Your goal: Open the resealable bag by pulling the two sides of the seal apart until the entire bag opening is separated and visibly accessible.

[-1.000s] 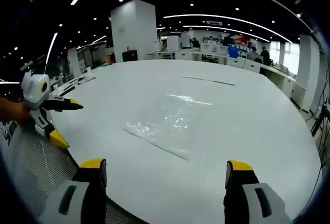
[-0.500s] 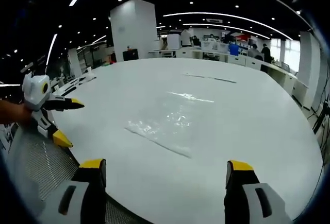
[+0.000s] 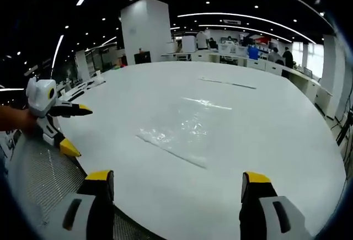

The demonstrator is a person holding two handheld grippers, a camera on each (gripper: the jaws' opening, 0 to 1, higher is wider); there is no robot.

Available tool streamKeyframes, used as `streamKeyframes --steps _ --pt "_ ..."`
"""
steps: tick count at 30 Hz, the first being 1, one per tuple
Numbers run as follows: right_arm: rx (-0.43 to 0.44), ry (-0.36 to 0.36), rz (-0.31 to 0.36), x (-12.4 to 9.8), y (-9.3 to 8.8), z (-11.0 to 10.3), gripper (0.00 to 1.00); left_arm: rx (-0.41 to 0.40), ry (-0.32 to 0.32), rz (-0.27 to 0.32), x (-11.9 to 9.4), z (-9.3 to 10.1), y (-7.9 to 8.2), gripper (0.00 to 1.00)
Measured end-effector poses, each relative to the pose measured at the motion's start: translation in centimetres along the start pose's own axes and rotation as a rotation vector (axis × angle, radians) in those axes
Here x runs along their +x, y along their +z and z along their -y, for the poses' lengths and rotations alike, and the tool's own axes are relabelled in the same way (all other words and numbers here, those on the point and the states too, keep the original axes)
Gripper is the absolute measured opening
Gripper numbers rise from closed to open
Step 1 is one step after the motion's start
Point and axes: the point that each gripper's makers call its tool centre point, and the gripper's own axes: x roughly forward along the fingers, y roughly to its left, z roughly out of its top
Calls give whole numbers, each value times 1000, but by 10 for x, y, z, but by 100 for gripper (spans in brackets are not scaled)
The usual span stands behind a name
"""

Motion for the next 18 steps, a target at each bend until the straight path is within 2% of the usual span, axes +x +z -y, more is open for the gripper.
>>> streamKeyframes --steps 8,13,18 --pt "4 -24 -40 1 -8 6 95 -9 -42 -16 2 8 -2 95" --pt "-5 -42 -20 -1 -4 10 95 0 -78 -11 3 16 -1 95" --pt "-3 -59 -18 -2 -3 13 95 -12 -75 2 1 14 1 94"
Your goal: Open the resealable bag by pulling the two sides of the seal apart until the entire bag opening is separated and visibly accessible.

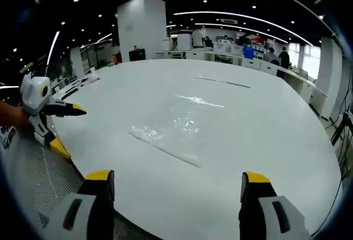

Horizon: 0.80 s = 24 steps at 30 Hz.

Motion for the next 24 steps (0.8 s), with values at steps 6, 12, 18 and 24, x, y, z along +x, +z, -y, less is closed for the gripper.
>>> streamKeyframes --steps 6,12,18,24 --pt "-35 26 -29 2 -4 -6 92 -6 14 -8 0 -3 -2 94" --pt "-64 55 -4 2 5 -13 90 -1 31 5 -2 -7 1 93" --pt "-62 51 -29 4 1 -9 88 3 50 13 -3 -12 2 92" --pt "-138 114 -48 10 5 -16 81 22 52 0 -2 -10 0 92"
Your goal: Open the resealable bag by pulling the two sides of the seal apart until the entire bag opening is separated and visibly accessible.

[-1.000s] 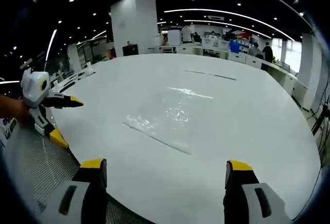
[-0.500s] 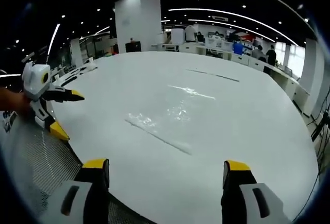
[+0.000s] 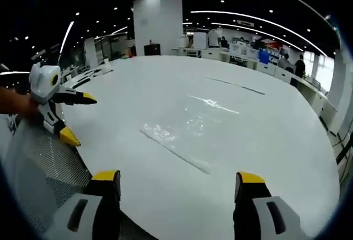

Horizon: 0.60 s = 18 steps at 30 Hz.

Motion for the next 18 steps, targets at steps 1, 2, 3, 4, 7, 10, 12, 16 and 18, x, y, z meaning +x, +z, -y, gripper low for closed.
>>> streamKeyframes --steps 1,2,3,4,7,10,12,16,18 --pt "-23 19 -18 2 -2 -1 78 1 2 -2 0 -1 0 92" --pt "-39 28 -23 5 -2 -1 76 1 4 0 0 -1 0 92" --pt "-48 26 -24 7 0 0 76 -3 5 5 -1 -2 1 92" --pt "-54 30 -20 9 2 1 75 -6 6 7 -1 -2 2 92" --pt "-95 57 -7 16 11 3 69 -8 7 9 -1 -2 2 92" --pt "-148 94 -40 27 15 4 61 5 0 9 -1 0 2 91" --pt "-180 102 -76 35 15 9 51 12 -7 9 0 1 2 91" --pt "-260 159 -125 51 12 8 45 13 -5 9 -1 1 3 91" --pt "-308 178 -158 57 9 9 38 10 -3 16 -1 1 4 91"
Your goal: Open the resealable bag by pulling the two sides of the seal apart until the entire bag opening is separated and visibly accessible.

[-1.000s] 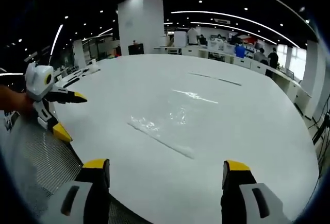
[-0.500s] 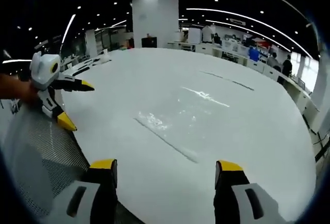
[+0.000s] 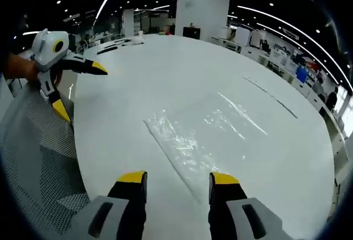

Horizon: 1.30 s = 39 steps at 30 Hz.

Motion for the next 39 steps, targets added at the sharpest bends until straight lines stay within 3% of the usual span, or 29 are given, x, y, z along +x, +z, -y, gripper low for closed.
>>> streamKeyframes --steps 8,16,24,29,31,32,34,39 --pt "-17 79 -84 17 0 5 28 13 -16 -1 1 4 1 90" --pt "-39 116 -112 25 0 6 24 23 -15 2 1 3 1 90" --pt "-192 204 -156 25 1 -4 14 31 -16 3 1 4 1 89" --pt "-223 217 -175 25 1 -5 11 32 -12 0 1 3 1 88" --pt "-246 221 -177 25 0 -7 0 37 -13 0 1 4 1 88" --pt "-285 211 -183 24 -1 -5 0 36 -14 2 1 4 1 89" --pt "-250 225 -174 24 0 -9 0 34 -16 6 1 5 2 88" --pt "-311 228 -180 19 -4 -17 0 48 -30 -1 1 9 1 88"
